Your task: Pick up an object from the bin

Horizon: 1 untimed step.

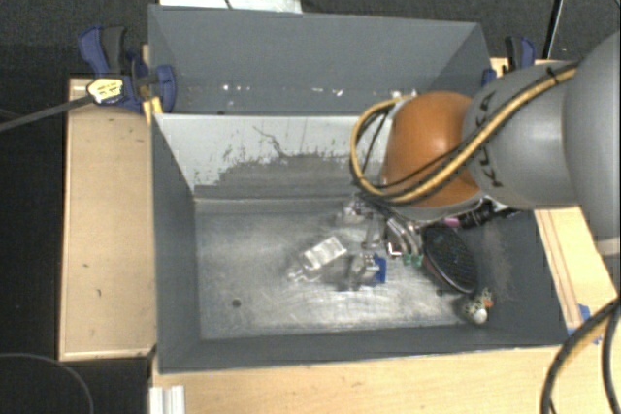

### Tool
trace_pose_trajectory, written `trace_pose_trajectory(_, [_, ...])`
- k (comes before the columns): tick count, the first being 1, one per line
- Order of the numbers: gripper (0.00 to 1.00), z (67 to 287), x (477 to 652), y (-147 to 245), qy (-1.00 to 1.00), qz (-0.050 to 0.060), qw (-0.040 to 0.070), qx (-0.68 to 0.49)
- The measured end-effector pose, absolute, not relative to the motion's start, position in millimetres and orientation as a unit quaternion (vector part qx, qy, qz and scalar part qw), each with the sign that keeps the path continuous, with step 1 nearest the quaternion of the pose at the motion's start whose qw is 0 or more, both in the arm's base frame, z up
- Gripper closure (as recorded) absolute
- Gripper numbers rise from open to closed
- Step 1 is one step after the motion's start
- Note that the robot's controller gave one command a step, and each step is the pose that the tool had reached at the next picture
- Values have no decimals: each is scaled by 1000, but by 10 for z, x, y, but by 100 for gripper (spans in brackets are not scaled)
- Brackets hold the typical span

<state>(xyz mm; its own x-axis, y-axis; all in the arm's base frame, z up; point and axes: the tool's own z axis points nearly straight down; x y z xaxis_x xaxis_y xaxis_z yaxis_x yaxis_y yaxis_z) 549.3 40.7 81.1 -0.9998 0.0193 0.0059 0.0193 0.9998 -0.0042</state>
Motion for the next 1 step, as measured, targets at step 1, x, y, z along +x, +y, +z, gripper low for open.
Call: trace_pose_trajectory(1, [100, 853, 5517, 467, -1000, 0, -1, -9])
